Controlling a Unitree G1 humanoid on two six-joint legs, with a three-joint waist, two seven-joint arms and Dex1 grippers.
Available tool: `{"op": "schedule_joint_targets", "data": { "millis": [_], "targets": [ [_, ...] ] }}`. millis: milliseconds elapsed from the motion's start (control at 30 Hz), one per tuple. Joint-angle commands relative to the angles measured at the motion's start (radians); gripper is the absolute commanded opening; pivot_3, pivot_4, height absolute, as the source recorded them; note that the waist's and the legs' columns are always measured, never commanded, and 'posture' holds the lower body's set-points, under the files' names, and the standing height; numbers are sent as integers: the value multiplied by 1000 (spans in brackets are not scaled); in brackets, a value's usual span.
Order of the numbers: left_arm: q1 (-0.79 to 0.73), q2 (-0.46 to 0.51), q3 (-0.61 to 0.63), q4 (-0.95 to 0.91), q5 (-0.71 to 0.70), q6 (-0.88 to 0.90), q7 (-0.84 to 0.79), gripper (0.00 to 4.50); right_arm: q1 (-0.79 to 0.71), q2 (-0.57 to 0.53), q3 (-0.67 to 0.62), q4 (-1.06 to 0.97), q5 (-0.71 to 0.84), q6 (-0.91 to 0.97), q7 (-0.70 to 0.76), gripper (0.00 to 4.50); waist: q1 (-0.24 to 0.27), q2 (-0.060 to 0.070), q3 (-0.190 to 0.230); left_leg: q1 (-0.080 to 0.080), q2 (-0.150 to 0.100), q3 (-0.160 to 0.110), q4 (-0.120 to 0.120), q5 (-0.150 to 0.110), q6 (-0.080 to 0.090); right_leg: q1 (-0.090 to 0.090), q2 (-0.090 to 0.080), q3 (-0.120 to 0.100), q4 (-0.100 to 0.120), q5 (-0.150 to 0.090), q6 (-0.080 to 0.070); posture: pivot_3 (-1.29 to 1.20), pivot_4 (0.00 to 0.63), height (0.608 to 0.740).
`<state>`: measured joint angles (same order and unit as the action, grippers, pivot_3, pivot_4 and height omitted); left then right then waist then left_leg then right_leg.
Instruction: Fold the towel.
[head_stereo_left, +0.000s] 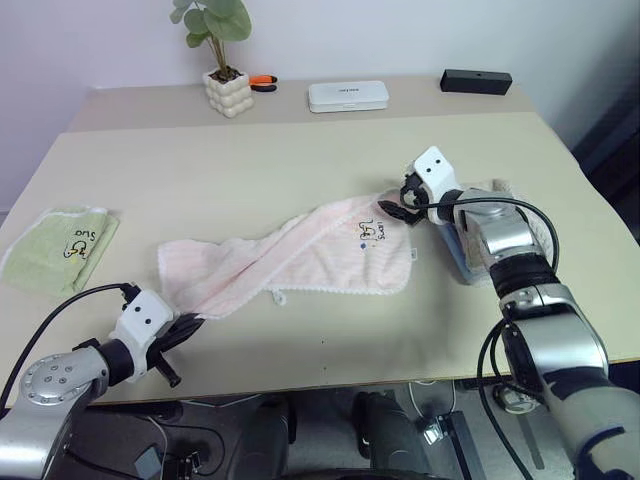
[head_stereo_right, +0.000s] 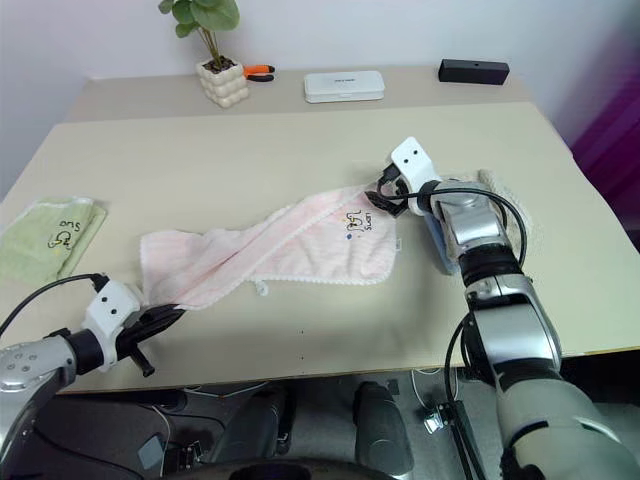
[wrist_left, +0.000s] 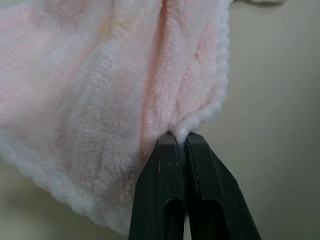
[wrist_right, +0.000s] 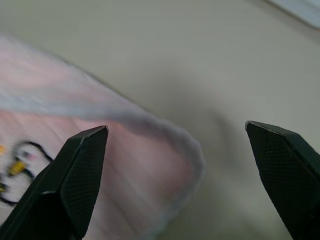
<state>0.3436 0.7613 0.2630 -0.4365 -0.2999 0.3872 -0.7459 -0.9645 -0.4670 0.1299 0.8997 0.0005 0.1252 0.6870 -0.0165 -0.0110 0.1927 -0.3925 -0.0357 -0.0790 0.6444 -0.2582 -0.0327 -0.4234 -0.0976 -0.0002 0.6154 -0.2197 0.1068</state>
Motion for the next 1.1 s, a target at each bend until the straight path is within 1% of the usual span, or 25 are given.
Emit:
{"op": "schedule_joint_targets", "data": {
  "millis": [33, 200, 233, 267, 300, 367, 433, 467, 500, 533, 633, 700, 767, 800, 833, 900, 933, 1000, 1033, 1100],
  "targets": [
    [5, -2, 21, -4, 10, -13, 3, 108, -82, 18, -24, 121, -13, -71, 1, 4500, -4, 0, 0, 0, 0, 0, 0, 0, 0, 0, 0, 0, 0, 0, 0, 0, 150, 740],
    [1, -12, 13, -9, 17, -14, 12, 108, -143, 19, 27, 255, -100, -199, 1, 4500, -5, 1, 0, 0, 0, 0, 0, 0, 0, -1, 0, 0, 1, 2, 3, 0, 150, 740],
    [4, -13, 14, -9, 18, -16, 13, 0, -147, 18, 34, 266, -115, -228, 4, 3940, -5, 1, 0, 0, 0, 0, 0, 0, 0, -1, 0, 0, 1, 2, 3, 0, 150, 740],
    [10, -15, 15, -11, 19, -17, 13, 0, -151, 19, 31, 276, -117, -247, 10, 3672, -5, 1, 0, 0, 0, 0, 0, 0, 0, -1, 0, 0, 1, 2, 3, 0, 150, 740],
    [13, -16, 16, -11, 20, -19, 13, 0, -154, 21, 26, 284, -118, -259, 14, 3230, -5, 1, 0, 0, 0, 0, 0, 0, 0, -1, 0, 0, 1, 2, 3, 0, 150, 740],
    [25, -18, 18, -14, 25, -23, 14, 0, -161, 24, 16, 296, -118, -279, 21, 2238, -6, 1, 0, 0, 0, 0, 0, 0, 0, -1, 0, 0, 1, 2, 3, 0, 150, 740],
    [34, -20, 20, -16, 25, -25, 16, 0, -166, 28, 10, 302, -118, -297, 29, 1134, -6, 1, 0, 0, 0, 0, 0, 0, 0, -1, 0, 0, 1, 2, 3, 0, 150, 740],
    [39, -21, 21, -18, 26, -26, 16, 0, -167, 29, 8, 302, -117, -305, 32, 720, -7, 1, 0, 0, 0, 0, -1, 0, 0, -1, 0, 0, 1, 2, 3, 0, 150, 740],
    [42, -20, 22, -18, 26, -28, 17, 0, -168, 29, 8, 302, -119, -314, 31, 202, -8, 1, 0, 1, 0, 0, -1, 0, 0, -1, 0, 0, 1, 2, 3, 0, 150, 740],
    [44, -19, 22, -17, 27, -30, 18, 0, -168, 27, 10, 301, -125, -325, 23, 40, -9, 1, 0, 1, 0, 0, -1, 0, 0, -1, 0, 0, 1, 2, 3, 0, 150, 740],
    [27, -18, 29, -6, 28, -42, 24, 0, -171, 12, -2, 282, -121, -350, 5, 40, -11, 1, 0, 1, 0, 0, -1, 0, 0, -1, 0, 0, 1, 2, 3, 0, 150, 740],
    [-17, -27, 39, 13, 26, -53, 42, 0, -173, -6, 2, 263, -134, -377, -4, 40, -10, 1, 1, 1, 0, 0, -1, 0, 0, -1, 0, 0, 1, 2, 3, 0, 150, 740],
    [-139, -48, 64, 63, -2, -30, 89, 0, -195, -30, -6, 243, -141, -398, -24, 40, -3, 2, 1, 1, 0, 0, -1, 0, 0, -1, 0, 0, 2, 2, 3, 0, 150, 740],
    [-217, -51, 71, 104, -4, -33, 109, 0, -217, -43, -10, 239, -147, -406, -44, 40, 0, 2, 2, 0, 0, 0, -1, 0, -1, -1, 0, 0, 2, 2, 3, 0, 150, 740],
    [-349, -45, 66, 187, 20, -51, 146, 0, -260, -66, -10, 241, -164, -417, -88, 40, 1, 2, 2, 0, 0, -1, 0, 1, -1, -1, 0, 0, 2, 2, 3, 0, 150, 740],
    [-546, -34, 53, 328, 67, -86, 204, 0, -328, -92, -11, 254, -185, -430, -150, 40, 6, 3, 3, -1, -1, -2, 1, 2, -3, -2, 0, -1, 5, 2, 3, 0, 150, 740],
    [-700, -35, 52, 429, 80, -106, 248, 0, -379, -104, -23, 260, -184, -435, -177, 40, 7, 3, 4, -2, -1, -2, 1, 2, -4, -3, 0, -1, 5, 3, 2, 0, 150, 740],
    [-936, -44, 59, 597, 92, -152, 314, 0, -457, -117, -38, 262, -179, -450, -210, 40, 0, 2, 4, -3, -1, -3, 1, 3, -5, -5, 0, -1, 6, 3, 2, 0, 150, 740],
    [-1020, -46, 65, 660, 90, -174, 331, 0, -484, -122, -43, 263, -175, -456, -215, 40, -3, 1, 4, -3, -2, -3, 1, 3, -5, -5, 0, -1, 7, 3, 2, 0, 150, 740],
    [-1136, -36, 75, 752, 82, -213, 337, 0, -519, -132, -51, 252, -171, -474, -203, 40, -16, 1, 3, -3, -2, -1, -1, 3, -6, -6, 0, 0, 5, 3, 3, 0, 150, 740]
  ]
}}
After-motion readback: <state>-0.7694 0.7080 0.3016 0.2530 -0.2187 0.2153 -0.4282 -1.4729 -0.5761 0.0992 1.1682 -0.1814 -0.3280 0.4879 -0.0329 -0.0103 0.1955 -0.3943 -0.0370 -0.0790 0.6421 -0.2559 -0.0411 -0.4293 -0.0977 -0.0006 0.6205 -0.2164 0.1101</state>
